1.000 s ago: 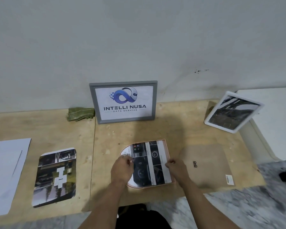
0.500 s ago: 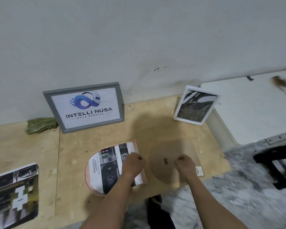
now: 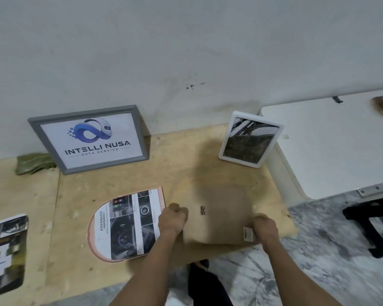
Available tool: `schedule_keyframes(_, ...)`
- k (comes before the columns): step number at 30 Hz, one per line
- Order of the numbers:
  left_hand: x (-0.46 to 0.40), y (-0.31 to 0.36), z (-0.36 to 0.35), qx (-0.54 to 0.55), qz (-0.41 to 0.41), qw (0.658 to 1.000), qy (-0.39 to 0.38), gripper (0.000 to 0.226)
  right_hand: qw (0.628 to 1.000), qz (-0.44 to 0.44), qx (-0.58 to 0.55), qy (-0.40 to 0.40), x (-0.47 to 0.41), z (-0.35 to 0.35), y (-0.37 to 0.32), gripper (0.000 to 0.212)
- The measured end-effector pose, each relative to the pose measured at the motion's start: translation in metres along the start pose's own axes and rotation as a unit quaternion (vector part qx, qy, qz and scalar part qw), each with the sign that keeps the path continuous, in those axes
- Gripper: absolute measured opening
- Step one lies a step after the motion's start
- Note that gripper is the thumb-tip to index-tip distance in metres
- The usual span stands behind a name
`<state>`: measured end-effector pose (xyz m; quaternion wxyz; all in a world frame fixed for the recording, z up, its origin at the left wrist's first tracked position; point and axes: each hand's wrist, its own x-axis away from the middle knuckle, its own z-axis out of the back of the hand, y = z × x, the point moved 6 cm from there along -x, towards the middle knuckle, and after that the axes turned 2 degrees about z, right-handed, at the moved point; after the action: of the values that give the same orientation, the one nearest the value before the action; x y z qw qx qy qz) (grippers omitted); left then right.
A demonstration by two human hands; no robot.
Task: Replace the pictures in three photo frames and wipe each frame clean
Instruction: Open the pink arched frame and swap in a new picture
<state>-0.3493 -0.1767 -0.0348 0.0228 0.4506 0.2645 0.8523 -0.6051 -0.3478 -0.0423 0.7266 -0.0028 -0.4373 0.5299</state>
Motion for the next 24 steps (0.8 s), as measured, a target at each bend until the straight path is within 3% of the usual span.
schedule_keyframes(7, -0.013, -0.028, 0.102, 0.18, -0.058, 0.982, 0.023, 0.023, 0.982, 0.083, -0.146, -0.083, 0.045, -0.053, -0.057, 0.016)
schedule_keyframes(13, -0.027, -0.125, 0.21, 0.221, -0.016, 0.96, 0.17, 0.024, 0.969, 0.133, -0.123, -0.171, 0.108, -0.166, -0.095, 0.026)
schedule_keyframes(18, -0.053, -0.18, 0.225, 0.201, 0.006, 0.965, 0.167, 0.021, 0.975, 0.112, -0.101, -0.161, 0.131, -0.206, -0.082, 0.031)
schedule_keyframes(24, -0.037, -0.187, 0.217, 0.208, 0.008, 0.965, 0.156, 0.022, 0.981, 0.133, -0.026, -0.14, 0.138, -0.206, -0.063, 0.028)
